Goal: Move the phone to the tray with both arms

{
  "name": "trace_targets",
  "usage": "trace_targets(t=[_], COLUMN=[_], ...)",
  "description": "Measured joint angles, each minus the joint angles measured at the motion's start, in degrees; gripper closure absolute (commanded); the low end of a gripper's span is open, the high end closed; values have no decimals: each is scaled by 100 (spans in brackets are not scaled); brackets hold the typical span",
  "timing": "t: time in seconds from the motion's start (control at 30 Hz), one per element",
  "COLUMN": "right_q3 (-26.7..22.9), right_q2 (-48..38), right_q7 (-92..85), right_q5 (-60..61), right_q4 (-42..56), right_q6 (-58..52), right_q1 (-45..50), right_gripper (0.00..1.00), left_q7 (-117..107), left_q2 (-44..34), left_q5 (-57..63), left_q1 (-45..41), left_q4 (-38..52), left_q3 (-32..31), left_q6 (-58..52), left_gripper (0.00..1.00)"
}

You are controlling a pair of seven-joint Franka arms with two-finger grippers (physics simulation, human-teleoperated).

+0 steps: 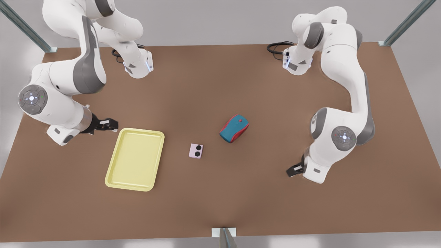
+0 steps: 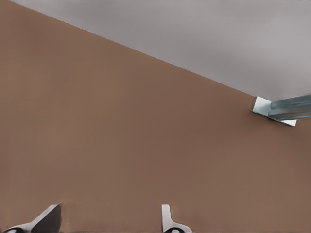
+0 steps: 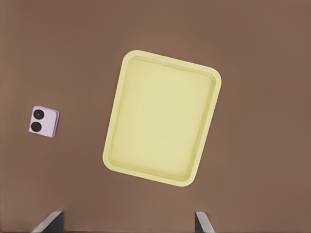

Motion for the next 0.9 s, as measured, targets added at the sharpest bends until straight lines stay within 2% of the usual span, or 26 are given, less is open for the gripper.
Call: trace_targets(t=[0.03, 0.13, 0.3, 0.4, 0.53, 0.9], right_q3=[36, 71, 23, 21, 26, 25], right_q2=[88, 421, 1293, 1852, 2363, 2890], right_q7=[62, 341, 987, 1545, 2367, 4049], right_q5=[22, 69, 62, 84, 99, 184], right_q4=[-45, -60, -61, -54, -82, -442], right_q6=[108, 428, 1024, 1569, 2252, 3446], right_q1=[269, 1041, 1890, 2292, 2374, 2551], right_gripper=[0, 0, 0, 0, 0, 0], left_q7=[177, 702, 1541, 1964, 2443, 3360], left_q2=[-284, -1633, -2596, -2677, -2546, -2309], left_q5=[9, 33, 209, 366, 452, 488], left_q1=[46, 170, 860, 901, 910, 912], left_q4=[-44, -997, -1685, -1854, -1885, -1888], left_q3=[126, 225, -418, -526, -540, -507], left_q6=[-268, -806, -1283, -1432, -1549, -1717], left_gripper=[0, 0, 0, 0, 0, 0])
